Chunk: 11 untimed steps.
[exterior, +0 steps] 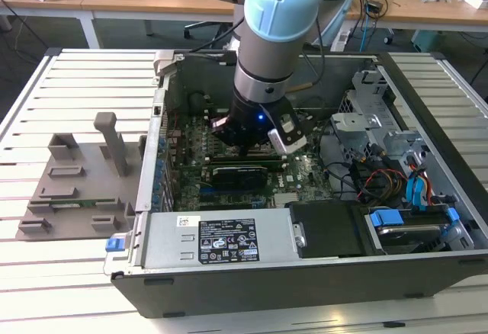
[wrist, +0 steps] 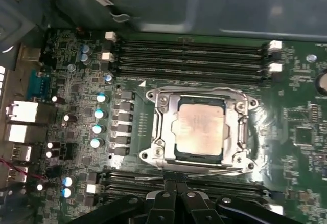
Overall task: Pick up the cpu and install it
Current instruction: 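Install the second cpu locking lever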
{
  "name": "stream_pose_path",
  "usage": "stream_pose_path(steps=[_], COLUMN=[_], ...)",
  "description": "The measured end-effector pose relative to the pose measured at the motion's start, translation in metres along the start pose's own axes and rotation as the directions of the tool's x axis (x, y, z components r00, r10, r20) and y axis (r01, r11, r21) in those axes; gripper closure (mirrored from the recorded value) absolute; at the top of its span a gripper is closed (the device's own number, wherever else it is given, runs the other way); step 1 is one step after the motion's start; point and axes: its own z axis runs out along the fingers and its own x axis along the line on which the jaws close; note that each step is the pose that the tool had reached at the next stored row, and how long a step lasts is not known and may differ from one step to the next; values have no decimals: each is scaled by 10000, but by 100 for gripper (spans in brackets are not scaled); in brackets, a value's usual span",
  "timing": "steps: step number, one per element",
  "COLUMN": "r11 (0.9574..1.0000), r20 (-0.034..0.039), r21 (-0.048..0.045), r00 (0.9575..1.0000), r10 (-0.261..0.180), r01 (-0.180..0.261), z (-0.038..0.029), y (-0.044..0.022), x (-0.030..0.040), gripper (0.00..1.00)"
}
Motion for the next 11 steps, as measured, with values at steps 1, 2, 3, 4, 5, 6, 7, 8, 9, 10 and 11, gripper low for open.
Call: stream_pose_path(steps=[1,2,3,4,5,6,7,8,9,10,11], r11=[10000,10000,10000,10000,10000,10000,10000,10000,10000,10000,10000], r20=[1,1,0,-1,-1,-1,0,2,1,0,-1], r21=[-2,-3,-1,0,-1,-2,-4,-10,-10,-9,-11], r00=[10000,10000,10000,10000,10000,10000,10000,10000,10000,10000,10000], r10=[0,1,2,2,1,0,1,0,1,1,0], r01=[0,-1,-2,-2,-1,0,-1,0,-1,-1,0], z=[18,29,47,55,63,72,80,96,104,110,119], y=[-1,-1,-1,0,0,1,2,4,6,10,19], x=[23,39,72,92,110,136,154,180,189,194,199], gripper=[89,89,89,89,89,89,89,89,89,89,89])
